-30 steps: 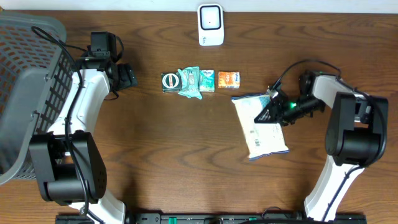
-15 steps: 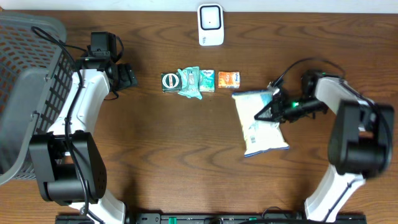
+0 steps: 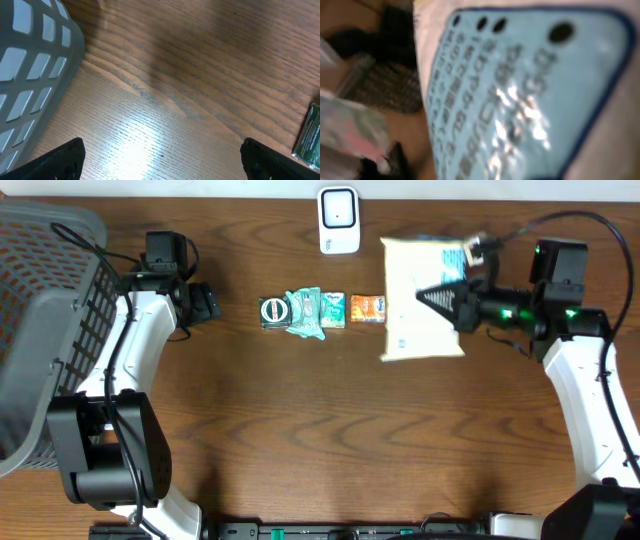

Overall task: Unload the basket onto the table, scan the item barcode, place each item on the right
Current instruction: 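Lift the snack bag and carry it up toward the scanner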

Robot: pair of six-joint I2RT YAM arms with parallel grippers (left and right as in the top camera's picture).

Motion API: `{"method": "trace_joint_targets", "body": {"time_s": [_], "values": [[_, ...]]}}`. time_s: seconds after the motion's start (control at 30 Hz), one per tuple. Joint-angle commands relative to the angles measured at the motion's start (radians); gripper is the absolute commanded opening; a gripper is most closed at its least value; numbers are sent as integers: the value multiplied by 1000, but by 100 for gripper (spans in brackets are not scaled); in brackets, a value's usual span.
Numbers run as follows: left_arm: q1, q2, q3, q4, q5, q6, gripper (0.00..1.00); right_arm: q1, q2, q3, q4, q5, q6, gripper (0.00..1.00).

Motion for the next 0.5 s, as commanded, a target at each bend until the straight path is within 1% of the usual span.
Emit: {"method": "trace_joint_targets", "body": {"time_s": [0.0,0.07,0.27,0.37,0.47], "values": [[0,0,-6,1,-5,13,97,48,-2,8,108,-134,326,1],[0,0,-6,1,-5,13,98,72,2,8,137,-141,370,1],[0,0,-6,1,-5,13,98,125,3,8,148,-161,395,1],[0,0,-6,1,-5,13,97,132,3,8,148,-179,397,1],[0,0,-6,1,-5,13,98,132,4,8,147,-156,397,1]]}}
